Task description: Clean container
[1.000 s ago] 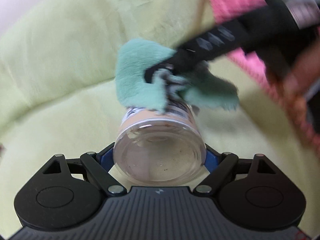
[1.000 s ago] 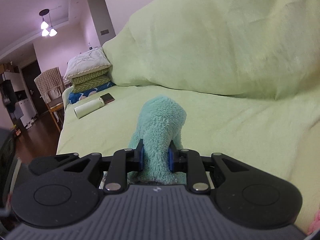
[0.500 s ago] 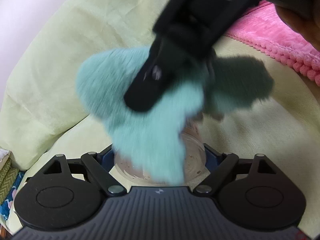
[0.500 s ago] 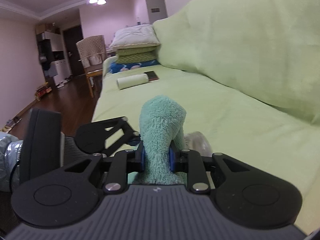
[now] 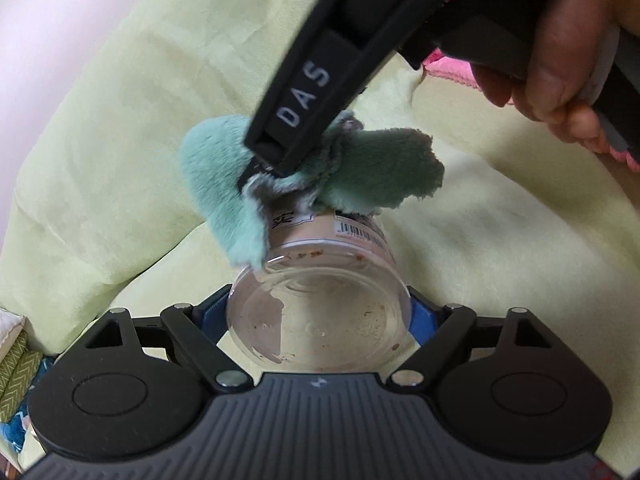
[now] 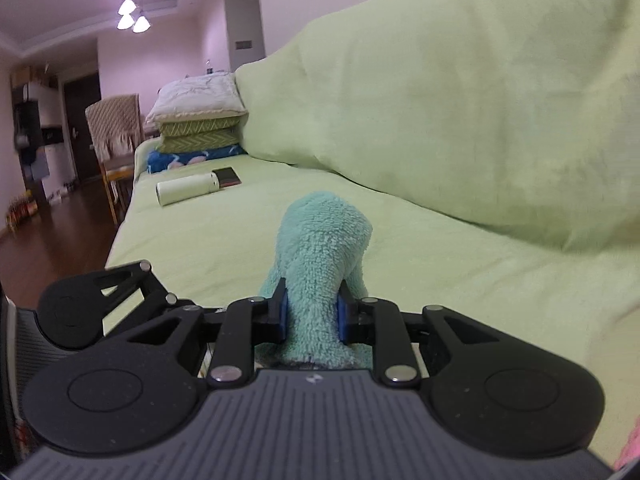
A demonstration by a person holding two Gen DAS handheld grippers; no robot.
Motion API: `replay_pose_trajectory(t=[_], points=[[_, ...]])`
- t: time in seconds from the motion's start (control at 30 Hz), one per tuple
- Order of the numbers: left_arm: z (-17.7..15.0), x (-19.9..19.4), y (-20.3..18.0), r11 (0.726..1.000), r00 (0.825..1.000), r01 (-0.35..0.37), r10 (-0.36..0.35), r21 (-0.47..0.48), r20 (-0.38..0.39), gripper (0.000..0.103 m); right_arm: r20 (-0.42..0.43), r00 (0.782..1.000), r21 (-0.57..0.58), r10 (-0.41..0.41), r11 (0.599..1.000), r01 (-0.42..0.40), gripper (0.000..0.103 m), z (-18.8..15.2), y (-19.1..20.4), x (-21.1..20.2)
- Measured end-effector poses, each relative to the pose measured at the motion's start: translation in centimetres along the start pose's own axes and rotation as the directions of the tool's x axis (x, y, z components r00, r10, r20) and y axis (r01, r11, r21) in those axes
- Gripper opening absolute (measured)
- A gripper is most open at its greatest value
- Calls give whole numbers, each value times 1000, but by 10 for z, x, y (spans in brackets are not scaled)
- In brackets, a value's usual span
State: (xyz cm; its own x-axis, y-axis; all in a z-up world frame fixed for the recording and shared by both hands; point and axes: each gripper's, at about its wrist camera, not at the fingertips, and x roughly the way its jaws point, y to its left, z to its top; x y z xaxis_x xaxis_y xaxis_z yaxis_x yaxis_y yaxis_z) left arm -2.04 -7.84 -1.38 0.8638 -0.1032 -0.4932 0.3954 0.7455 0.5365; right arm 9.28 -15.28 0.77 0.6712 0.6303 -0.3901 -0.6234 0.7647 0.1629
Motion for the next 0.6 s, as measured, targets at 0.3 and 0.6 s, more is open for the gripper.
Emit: replay_pose_trajectory(t=[0.3,0.6], points=[[-4,26,65,860,955,264,-296,-436,-4,86,-12,999,139,42,989,-40,19,-1,-17,-6],[2,22,30,995,997,65,-67,-74,-28,86,-101,977,-107,187,974,-198,20,3,27,-25]])
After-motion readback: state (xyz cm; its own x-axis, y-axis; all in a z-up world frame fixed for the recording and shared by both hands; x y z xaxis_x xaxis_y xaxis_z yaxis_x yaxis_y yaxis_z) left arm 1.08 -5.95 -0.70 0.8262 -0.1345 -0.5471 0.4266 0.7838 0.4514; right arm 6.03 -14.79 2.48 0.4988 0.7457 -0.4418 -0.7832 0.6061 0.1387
